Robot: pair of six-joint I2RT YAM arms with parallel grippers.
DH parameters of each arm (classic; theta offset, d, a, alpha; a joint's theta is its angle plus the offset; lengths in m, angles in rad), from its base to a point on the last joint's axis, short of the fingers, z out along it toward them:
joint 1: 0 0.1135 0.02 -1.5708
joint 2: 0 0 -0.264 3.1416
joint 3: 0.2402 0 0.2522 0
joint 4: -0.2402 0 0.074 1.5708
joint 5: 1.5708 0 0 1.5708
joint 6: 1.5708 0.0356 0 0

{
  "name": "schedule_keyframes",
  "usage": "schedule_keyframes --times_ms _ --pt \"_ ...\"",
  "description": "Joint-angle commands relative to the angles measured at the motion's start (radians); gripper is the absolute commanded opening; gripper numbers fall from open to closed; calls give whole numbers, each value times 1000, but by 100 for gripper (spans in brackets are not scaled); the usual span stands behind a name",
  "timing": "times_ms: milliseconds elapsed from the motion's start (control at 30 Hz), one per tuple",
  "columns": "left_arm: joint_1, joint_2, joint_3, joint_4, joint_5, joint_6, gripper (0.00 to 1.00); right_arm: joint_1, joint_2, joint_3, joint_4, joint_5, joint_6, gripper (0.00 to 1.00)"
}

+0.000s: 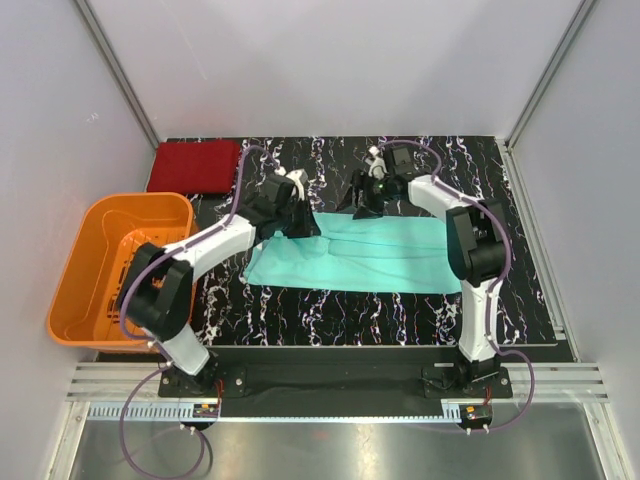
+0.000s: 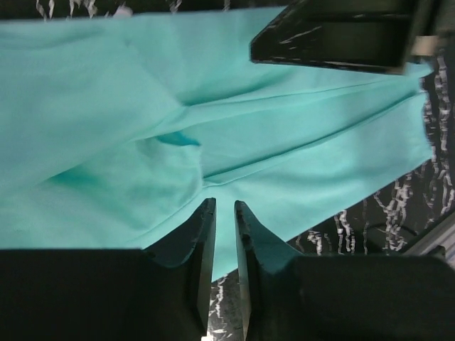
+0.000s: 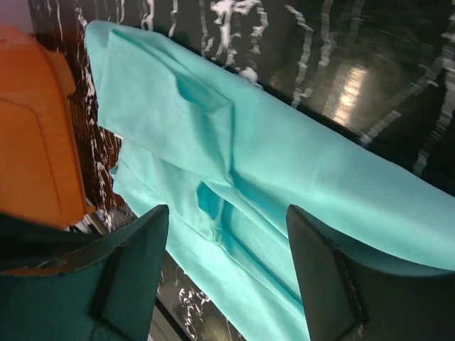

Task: Fold and stack the t-shirts
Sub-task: Fold the tshirt

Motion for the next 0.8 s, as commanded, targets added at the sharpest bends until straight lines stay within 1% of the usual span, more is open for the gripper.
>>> schedule_keyframes --times_ms 0,67,133,300,333,400,500,533,633,700,767 --pt "16 72 -37 82 49 -42 20 24 65 76 23 -69 -78 75" --pt "17 111 -33 113 47 -48 18 41 94 117 18 -87 -121 74" --pt "20 134 -22 111 34 -51 17 45 140 163 8 -116 -142 71" --pt "25 197 1 121 43 -60 17 47 200 194 15 -187 -158 60" --pt "27 204 3 117 41 -62 17 47 206 202 17 -203 -159 56" --pt "30 227 0 125 50 -70 17 53 223 208 17 -239 -165 54" --pt "34 241 -5 136 60 -82 17 62 242 216 15 -242 -172 51" --pt "36 249 -8 140 61 -85 17 65 249 230 12 -245 -175 48" --pt "43 258 -13 148 69 -93 17 73 279 253 4 -270 -175 44" --pt "45 260 -16 151 72 -94 17 81 288 260 3 -277 -172 39" --pt "45 264 -10 141 67 -90 17 88 289 257 15 -299 -167 38"
